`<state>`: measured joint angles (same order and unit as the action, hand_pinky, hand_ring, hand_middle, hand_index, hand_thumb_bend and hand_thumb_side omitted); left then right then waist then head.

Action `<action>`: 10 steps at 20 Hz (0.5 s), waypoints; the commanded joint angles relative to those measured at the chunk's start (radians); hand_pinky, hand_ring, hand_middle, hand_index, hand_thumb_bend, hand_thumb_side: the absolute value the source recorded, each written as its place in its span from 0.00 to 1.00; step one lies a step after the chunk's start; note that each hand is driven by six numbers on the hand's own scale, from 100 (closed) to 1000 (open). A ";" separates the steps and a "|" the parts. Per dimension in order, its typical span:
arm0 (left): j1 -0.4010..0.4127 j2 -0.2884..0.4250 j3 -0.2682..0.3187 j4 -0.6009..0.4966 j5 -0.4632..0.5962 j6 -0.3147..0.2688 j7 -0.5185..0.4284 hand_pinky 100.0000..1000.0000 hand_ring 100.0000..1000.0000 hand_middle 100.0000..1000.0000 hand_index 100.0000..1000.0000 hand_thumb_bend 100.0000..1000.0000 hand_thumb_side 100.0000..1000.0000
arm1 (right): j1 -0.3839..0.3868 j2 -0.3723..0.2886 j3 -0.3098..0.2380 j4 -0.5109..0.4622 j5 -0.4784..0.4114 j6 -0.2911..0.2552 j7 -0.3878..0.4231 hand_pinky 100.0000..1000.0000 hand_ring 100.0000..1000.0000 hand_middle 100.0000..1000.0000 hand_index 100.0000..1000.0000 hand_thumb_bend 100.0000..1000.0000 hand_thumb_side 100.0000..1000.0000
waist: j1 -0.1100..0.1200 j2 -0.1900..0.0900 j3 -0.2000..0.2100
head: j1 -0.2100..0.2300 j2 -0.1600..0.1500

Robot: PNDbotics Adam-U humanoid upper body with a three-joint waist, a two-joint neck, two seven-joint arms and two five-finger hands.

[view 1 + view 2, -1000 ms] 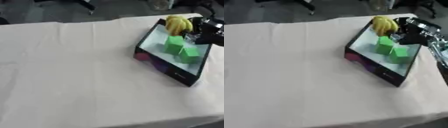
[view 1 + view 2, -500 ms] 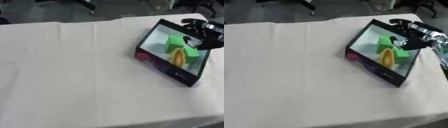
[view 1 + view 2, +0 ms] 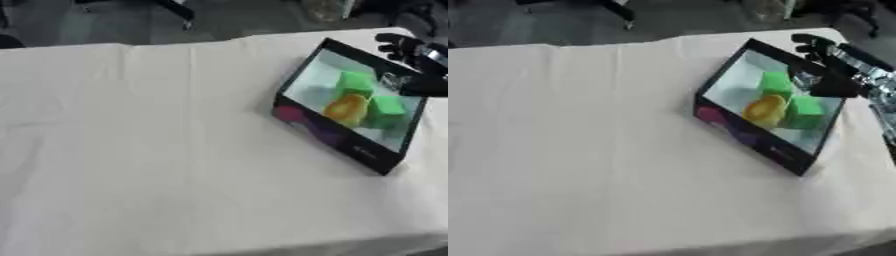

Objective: Pick up the objects with one hand, pass them to the other hand, and then place them into the box on the other side of the table.

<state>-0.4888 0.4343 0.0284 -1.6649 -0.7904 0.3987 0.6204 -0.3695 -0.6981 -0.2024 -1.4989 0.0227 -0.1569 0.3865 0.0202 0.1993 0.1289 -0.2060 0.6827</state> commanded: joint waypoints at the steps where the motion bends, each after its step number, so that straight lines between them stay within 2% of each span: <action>1: 0.009 -0.009 0.024 0.003 0.050 -0.001 -0.031 0.79 0.68 0.64 0.91 0.31 0.68 | 0.010 0.052 -0.008 -0.094 -0.055 -0.019 -0.052 1.00 1.00 1.00 1.00 0.00 0.48 | 0.012 -0.043 0.002 | 0.032 -0.007; 4: 0.035 -0.054 0.039 0.030 0.099 -0.017 -0.078 0.81 0.71 0.66 0.94 0.29 0.74 | 0.043 0.109 0.003 -0.173 -0.104 -0.060 -0.085 1.00 1.00 1.00 1.00 0.00 0.48 | 0.010 -0.043 0.006 | 0.061 -0.003; 5: 0.046 -0.068 0.046 0.033 0.115 -0.028 -0.094 0.82 0.73 0.69 0.97 0.27 0.73 | 0.052 0.118 0.005 -0.196 -0.120 -0.066 -0.093 1.00 1.00 1.00 1.00 0.00 0.42 | 0.009 -0.042 0.009 | 0.070 -0.002; 6: 0.055 -0.079 0.052 0.034 0.132 -0.042 -0.111 0.82 0.74 0.69 0.98 0.27 0.72 | 0.058 0.123 0.006 -0.213 -0.137 -0.067 -0.097 1.00 1.00 1.00 1.00 0.00 0.41 | 0.009 -0.042 0.012 | 0.076 -0.001; 7: 0.065 -0.091 0.055 0.036 0.148 -0.057 -0.127 0.83 0.75 0.70 1.00 0.31 0.67 | 0.063 0.129 0.005 -0.226 -0.153 -0.065 -0.096 1.00 1.00 1.00 1.00 0.00 0.41 | 0.010 -0.042 0.015 | 0.083 -0.001; 8: 0.075 -0.104 0.058 0.038 0.164 -0.072 -0.143 0.84 0.76 0.71 1.00 0.38 0.61 | 0.066 0.135 0.004 -0.232 -0.169 -0.059 -0.094 1.00 1.00 1.00 1.00 0.00 0.42 | 0.010 -0.042 0.018 | 0.089 -0.001; 9: 0.086 -0.116 0.062 0.040 0.179 -0.088 -0.159 0.84 0.76 0.71 1.00 0.40 0.60 | 0.068 0.141 0.000 -0.233 -0.185 -0.049 -0.093 1.00 1.00 1.00 1.00 0.00 0.43 | 0.010 -0.042 0.022 | 0.094 0.000; 10: 0.094 -0.126 0.067 0.041 0.195 -0.103 -0.174 0.84 0.76 0.70 1.00 0.38 0.59 | 0.070 0.147 -0.004 -0.233 -0.200 -0.036 -0.091 1.00 1.00 1.00 1.00 0.00 0.45 | 0.010 -0.042 0.024 | 0.098 0.002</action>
<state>-0.3866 0.3046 0.0810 -1.6153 -0.6152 0.3130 0.4649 -0.2929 -0.5389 -0.1957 -1.7052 -0.1542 -0.2011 0.2968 0.0202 0.1993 0.1538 -0.1167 0.6837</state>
